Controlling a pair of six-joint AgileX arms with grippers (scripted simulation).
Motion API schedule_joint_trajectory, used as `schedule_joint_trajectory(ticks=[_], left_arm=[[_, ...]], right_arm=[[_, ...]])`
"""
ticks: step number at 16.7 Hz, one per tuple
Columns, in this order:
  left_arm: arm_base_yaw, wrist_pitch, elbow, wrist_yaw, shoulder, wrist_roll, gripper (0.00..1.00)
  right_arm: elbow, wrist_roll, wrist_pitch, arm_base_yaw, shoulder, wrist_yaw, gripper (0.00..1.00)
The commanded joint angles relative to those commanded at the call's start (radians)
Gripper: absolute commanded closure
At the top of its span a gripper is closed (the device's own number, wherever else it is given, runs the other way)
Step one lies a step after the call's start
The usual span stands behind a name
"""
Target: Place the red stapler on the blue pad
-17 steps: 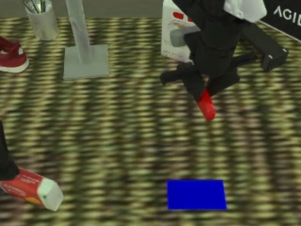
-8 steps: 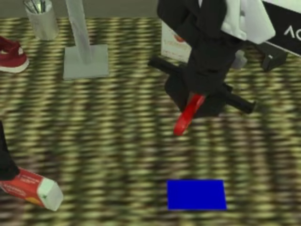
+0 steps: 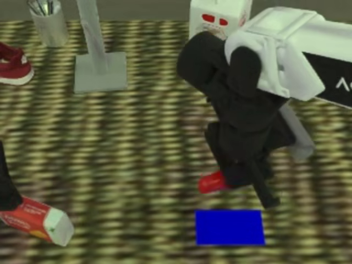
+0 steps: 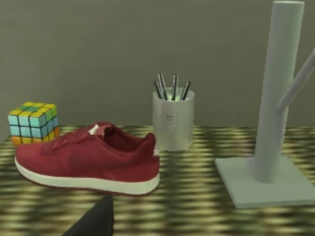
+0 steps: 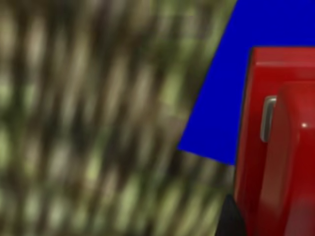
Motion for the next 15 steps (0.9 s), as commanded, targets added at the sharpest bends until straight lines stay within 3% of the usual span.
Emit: schedule_joint_trajectory(ticks=[6, 15], left_arm=[[0.000, 0.000, 0.000, 0.000, 0.000, 0.000, 0.00], [0.000, 0.000, 0.000, 0.000, 0.000, 0.000, 0.00]], right_arm=[[-0.106, 0.327, 0.027, 0.041, -0.062, 0.012, 1.00], [-0.125, 0.359, 0.046, 0.041, -0.060, 0.015, 1.00]])
